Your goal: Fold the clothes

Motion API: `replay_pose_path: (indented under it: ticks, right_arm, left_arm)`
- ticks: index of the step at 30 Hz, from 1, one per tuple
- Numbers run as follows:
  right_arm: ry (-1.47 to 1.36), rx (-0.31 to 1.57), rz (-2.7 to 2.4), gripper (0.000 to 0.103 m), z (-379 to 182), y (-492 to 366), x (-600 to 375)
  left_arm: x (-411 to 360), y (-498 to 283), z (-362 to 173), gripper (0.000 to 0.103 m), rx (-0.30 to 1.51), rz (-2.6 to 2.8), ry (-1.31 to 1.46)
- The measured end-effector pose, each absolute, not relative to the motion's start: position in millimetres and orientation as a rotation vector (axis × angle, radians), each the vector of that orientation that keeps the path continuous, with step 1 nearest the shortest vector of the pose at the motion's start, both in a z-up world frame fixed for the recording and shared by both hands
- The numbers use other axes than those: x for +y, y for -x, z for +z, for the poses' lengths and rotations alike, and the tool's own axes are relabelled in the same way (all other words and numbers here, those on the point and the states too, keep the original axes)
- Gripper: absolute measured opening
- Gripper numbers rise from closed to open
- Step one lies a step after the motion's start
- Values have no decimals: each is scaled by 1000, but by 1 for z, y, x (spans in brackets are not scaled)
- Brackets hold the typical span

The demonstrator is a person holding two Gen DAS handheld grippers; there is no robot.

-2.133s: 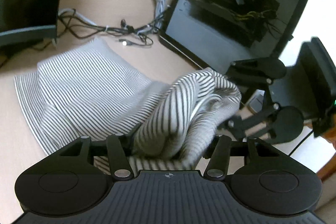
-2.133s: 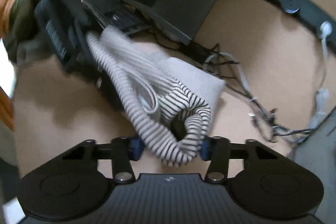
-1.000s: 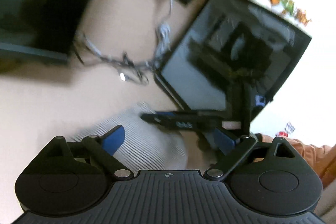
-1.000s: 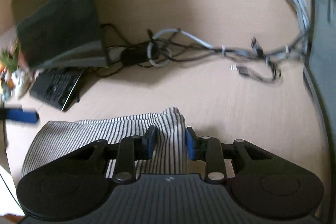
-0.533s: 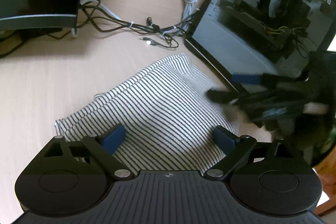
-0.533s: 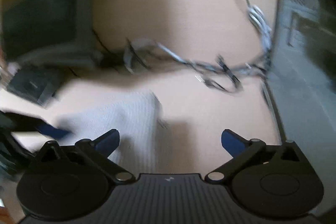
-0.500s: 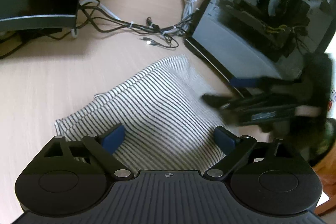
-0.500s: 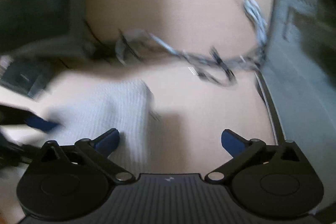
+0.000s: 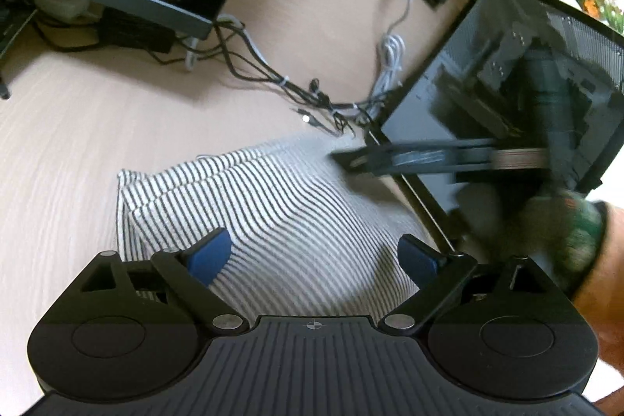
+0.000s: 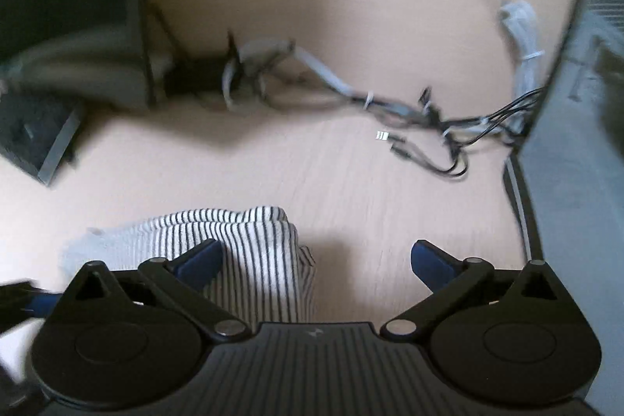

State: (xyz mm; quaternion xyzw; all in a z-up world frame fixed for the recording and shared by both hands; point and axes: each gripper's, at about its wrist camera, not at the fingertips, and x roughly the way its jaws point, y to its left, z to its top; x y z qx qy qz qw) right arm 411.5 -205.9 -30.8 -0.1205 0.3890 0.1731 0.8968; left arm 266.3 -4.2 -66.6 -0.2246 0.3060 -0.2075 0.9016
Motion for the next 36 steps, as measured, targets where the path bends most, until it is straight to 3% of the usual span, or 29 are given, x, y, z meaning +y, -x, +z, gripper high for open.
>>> replay_pose_path:
  ticks: [8, 12, 18, 23, 31, 36]
  right_arm:
    - [393, 803, 380, 103, -39, -433, -178]
    - [264, 757, 393, 103, -11, -404, -203]
    - [111, 884, 459, 103, -43, -414, -216]
    - [253, 735, 490, 103, -40, -411, -181]
    - [55, 698, 442, 103, -24, -379, -218]
    - [-56, 693, 382, 103, -23, -334, -268]
  left_arm:
    - [-8, -265, -63, 96, 654, -408, 470]
    - [-5, -268, -61, 97, 692, -420, 489]
    - [1, -269, -60, 98, 736, -455, 504]
    - [4, -273, -62, 98, 769, -479, 549]
    - [12, -271, -49, 100, 815, -524, 507]
    - [33, -265, -16, 100, 733, -514, 428]
